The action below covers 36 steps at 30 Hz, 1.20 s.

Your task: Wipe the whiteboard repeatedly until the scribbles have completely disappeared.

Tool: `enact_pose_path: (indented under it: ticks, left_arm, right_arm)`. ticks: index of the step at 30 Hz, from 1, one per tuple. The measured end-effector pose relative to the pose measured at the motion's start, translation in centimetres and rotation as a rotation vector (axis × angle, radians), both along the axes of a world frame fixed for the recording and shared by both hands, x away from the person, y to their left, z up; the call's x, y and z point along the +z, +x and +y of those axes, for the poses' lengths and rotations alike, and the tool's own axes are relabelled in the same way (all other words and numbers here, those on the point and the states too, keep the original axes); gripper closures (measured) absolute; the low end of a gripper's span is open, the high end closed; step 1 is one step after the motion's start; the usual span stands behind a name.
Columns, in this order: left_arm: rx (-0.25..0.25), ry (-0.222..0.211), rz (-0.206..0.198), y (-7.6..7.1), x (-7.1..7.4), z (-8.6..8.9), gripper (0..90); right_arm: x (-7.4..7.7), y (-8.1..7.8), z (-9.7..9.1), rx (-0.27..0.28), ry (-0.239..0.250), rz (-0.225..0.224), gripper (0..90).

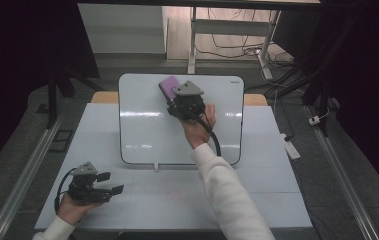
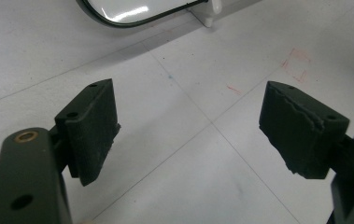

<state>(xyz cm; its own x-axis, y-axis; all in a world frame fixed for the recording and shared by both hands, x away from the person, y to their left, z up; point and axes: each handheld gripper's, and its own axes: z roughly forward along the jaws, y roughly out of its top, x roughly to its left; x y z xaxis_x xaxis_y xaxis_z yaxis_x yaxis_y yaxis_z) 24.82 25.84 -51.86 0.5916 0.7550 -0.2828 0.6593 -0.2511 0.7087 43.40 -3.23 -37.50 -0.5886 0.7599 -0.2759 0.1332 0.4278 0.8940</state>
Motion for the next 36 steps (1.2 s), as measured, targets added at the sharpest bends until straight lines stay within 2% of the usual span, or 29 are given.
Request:
enact_pose_path:
  ticks: [3,6,9,11,14,17,22,24,26,28,31,33,36]
  left_arm:
    - [0.001,0.002,-0.001,0.0,0.0,-0.1,20.3]
    - [0.001,0.003,0.0,0.0,-0.1,-0.1,20.3]
    - [0.002,0.001,0.001,0.0,-0.1,0.0,20.3]
    - [0.003,0.001,0.001,0.0,-0.1,0.0,20.3]
    - [0.001,-0.001,0.002,0.0,-0.1,0.1,20.3]
    - [-0.001,0.003,0.0,0.1,-0.1,0.1,20.3]
    - [0.003,0.002,0.001,0.0,-0.1,0.0,20.3]
    - [-0.003,0.007,-0.001,0.1,-0.1,0.0,20.3]
    - [-0.001,0.007,0.001,0.1,-0.1,-0.2,20.3]
    - [-0.004,0.01,-0.002,0.1,0.0,-0.2,20.3]
    - [-0.005,0.01,-0.003,0.0,0.0,-0.3,20.3]
    - [-0.008,0.008,-0.005,0.0,0.0,-0.3,20.3]
    - [-0.002,0.005,-0.002,0.0,0.0,-0.2,20.4]
  right_arm:
    - [-1.0,-0.8,2.1,0.062,-0.043,0.011,40.8]
    - [-2.3,-1.9,4.1,0.13,-0.067,0.027,40.8]
    - [-3.1,-2.6,4.7,0.147,-0.107,0.002,40.8]
    - [-2.9,-2.4,4.0,0.139,-0.073,0.03,40.8]
    - [-2.2,-1.8,1.8,0.084,-0.052,0.029,40.8]
    - [-1.3,-1.3,-1.5,0.003,-0.031,0.02,40.8]
    - [-0.5,-0.7,-8.0,-0.135,0.013,0.018,40.8]
    - [-0.6,-0.8,-10.1,-0.174,0.031,0.022,40.8]
    - [-0.8,-0.9,-11.4,-0.192,0.043,0.029,40.8]
    - [-1.1,-1.1,-11.8,-0.196,0.043,0.027,40.8]
    - [-1.3,-1.3,-11.1,-0.206,0.038,0.025,40.8]
    - [-1.5,-1.4,-10.2,-0.188,0.037,0.029,40.8]
    - [-2.1,-2.0,-8.4,-0.133,0.011,0.036,40.8]
